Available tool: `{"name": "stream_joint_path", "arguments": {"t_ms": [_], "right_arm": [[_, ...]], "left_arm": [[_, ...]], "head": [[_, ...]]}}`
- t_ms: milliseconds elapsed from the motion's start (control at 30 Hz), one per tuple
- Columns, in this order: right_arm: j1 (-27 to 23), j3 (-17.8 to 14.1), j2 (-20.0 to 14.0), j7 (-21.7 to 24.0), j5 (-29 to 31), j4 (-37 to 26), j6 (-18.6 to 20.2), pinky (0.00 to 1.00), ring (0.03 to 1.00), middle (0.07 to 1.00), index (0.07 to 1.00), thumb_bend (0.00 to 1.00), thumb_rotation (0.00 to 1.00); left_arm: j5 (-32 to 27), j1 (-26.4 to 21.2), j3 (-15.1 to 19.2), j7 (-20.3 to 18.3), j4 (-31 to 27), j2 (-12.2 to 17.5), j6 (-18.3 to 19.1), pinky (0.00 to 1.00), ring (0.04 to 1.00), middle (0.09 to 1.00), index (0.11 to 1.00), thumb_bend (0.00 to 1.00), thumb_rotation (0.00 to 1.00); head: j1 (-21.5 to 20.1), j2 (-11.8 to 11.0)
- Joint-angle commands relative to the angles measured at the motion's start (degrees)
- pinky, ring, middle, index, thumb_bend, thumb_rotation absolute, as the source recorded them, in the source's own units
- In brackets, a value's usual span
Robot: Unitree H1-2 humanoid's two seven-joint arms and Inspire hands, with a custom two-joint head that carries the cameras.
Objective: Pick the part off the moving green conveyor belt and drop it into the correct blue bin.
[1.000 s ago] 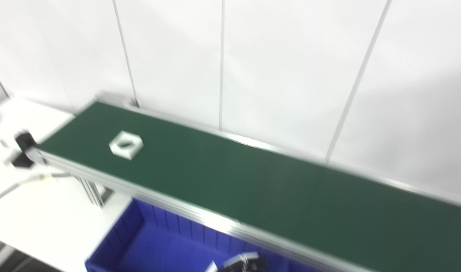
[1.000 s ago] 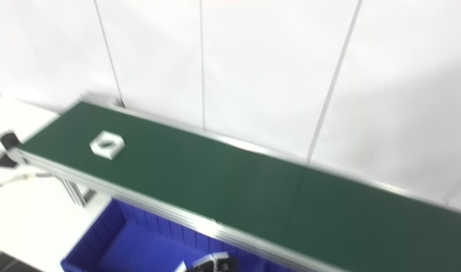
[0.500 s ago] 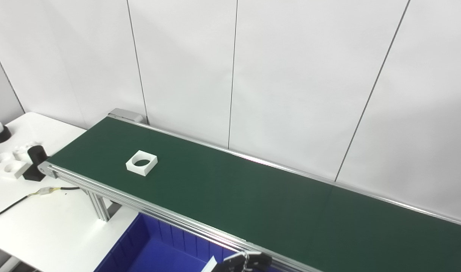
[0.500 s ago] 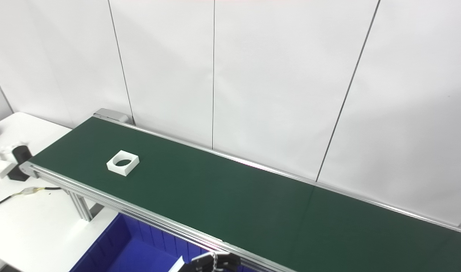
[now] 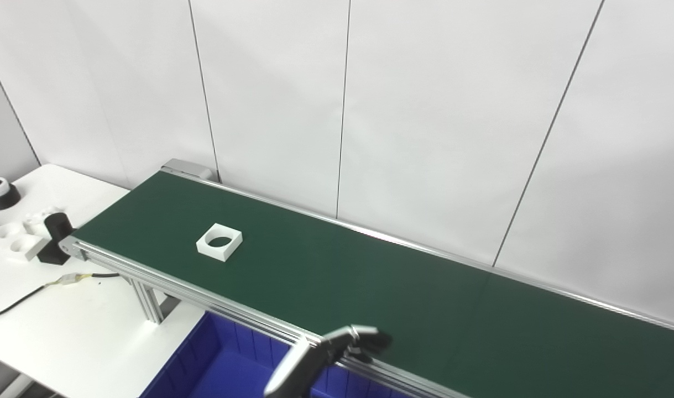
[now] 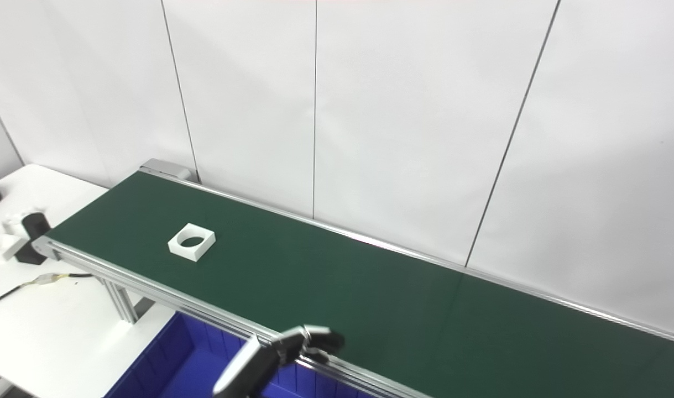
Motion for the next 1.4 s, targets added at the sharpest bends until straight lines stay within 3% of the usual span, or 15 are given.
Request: {"name": "stream_joint_path", "arguments": {"t_ms": [0, 200, 467, 733, 1100, 1267, 1367], "right_arm": [[-0.68, -0.28, 0.13, 0.35, 1.05, -0.53, -3.49, 0.77, 0.875, 0.920, 0.971, 0.22, 0.40], [-0.91, -0.19, 0.04, 0.52, 1.29, 0.01, -3.87, 0.78, 0.883, 0.928, 0.976, 0.20, 0.39], [-0.93, -0.20, 0.26, 0.24, 0.87, 0.17, -4.14, 0.78, 0.880, 0.923, 0.977, 0.20, 0.37], [-0.87, -0.21, 0.38, 0.33, 1.19, 0.19, -4.27, 0.79, 0.884, 0.926, 0.978, 0.20, 0.43], [-1.18, -0.21, 0.72, 0.17, 1.03, 0.65, -4.58, 0.78, 0.883, 0.926, 0.975, 0.20, 0.45], [-1.24, -0.20, 0.87, 0.21, 1.16, 0.76, -4.59, 0.78, 0.882, 0.928, 0.978, 0.20, 0.46], [-1.20, -0.21, 0.90, 0.21, 1.11, 0.80, -4.71, 0.79, 0.886, 0.926, 0.977, 0.21, 0.47]], "left_arm": [[-0.39, -1.73, 0.79, 0.29, -2.87, 0.83, 0.73, 0.66, 0.726, 0.757, 0.749, 0.95, 0.34], [0.33, -4.37, 2.40, 0.40, -4.53, 2.19, 3.49, 0.66, 0.719, 0.760, 0.749, 0.94, 0.33], [0.31, -8.17, 3.73, 0.55, -1.73, 3.07, 5.21, 0.69, 0.762, 0.802, 0.790, 0.83, 0.29], [2.19, -12.29, 5.31, 1.24, 1.33, 4.54, 5.97, 0.75, 0.793, 0.823, 0.812, 0.74, 0.24], [3.14, -19.00, 6.46, -0.54, 5.46, 10.42, 8.32, 0.76, 0.810, 0.844, 0.827, 0.77, 0.19], [5.67, -21.08, 6.04, -2.26, 6.27, 13.76, 11.77, 0.79, 0.835, 0.860, 0.841, 0.78, 0.15], [6.07, -22.22, 6.21, -2.92, 6.67, 15.05, 13.90, 0.82, 0.855, 0.864, 0.839, 0.80, 0.08]], "head": [[0.05, -0.15], [0.02, -0.08], [0.03, -0.19], [0.30, -0.25], [0.40, -0.32], [0.18, -0.34], [-0.03, -0.33]]}}
